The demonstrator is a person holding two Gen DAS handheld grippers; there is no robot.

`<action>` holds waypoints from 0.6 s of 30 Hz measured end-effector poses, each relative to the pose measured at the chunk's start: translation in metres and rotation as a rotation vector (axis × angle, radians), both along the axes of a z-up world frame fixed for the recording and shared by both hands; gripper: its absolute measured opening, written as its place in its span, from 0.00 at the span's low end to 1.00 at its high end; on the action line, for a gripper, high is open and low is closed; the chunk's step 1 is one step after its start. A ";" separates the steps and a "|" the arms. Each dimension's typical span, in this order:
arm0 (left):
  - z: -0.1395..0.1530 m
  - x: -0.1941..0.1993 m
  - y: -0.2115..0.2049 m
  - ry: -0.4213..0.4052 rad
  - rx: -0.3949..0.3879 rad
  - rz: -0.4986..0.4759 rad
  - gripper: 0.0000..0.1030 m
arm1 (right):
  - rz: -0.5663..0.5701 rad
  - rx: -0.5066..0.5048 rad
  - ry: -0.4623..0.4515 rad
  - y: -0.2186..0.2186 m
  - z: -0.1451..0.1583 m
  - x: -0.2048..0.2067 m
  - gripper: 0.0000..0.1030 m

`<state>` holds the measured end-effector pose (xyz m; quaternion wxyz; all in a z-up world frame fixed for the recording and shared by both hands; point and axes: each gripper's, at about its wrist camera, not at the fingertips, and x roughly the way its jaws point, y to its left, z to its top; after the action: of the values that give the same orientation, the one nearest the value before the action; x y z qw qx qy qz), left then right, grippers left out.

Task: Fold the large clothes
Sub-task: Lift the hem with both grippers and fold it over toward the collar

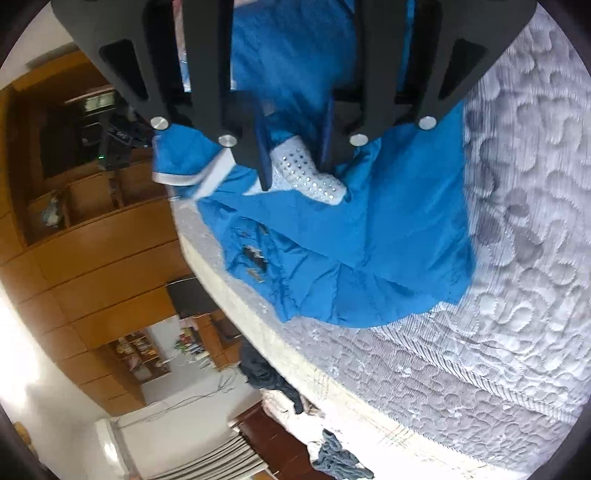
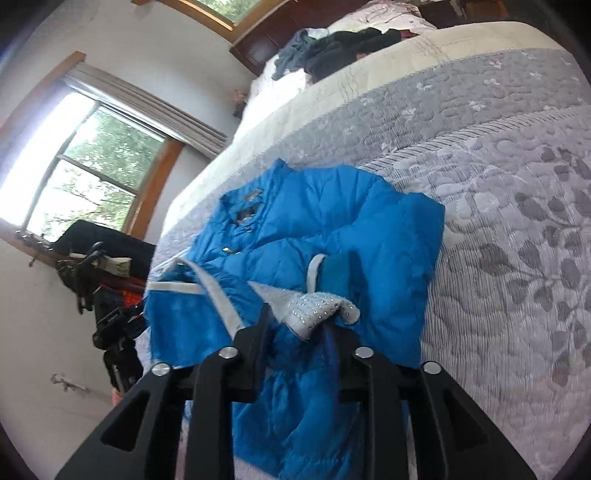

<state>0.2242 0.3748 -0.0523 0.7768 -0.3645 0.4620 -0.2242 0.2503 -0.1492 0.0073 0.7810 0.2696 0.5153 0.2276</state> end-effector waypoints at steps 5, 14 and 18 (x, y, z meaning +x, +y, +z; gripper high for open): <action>0.015 -0.030 0.008 -0.072 0.021 -0.021 0.33 | -0.039 -0.153 -0.119 -0.009 0.027 -0.024 0.73; 0.043 -0.041 0.021 -0.235 0.203 0.012 0.44 | 0.116 -0.284 -0.212 0.022 0.035 -0.015 0.79; 0.034 -0.027 0.005 -0.276 0.332 -0.041 0.58 | 0.172 -0.340 -0.223 0.041 0.023 0.006 0.83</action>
<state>0.1976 0.3795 -0.0184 0.8773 -0.1879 0.3893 -0.2083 0.2564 -0.1081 0.0302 0.8451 0.0624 0.4777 0.2317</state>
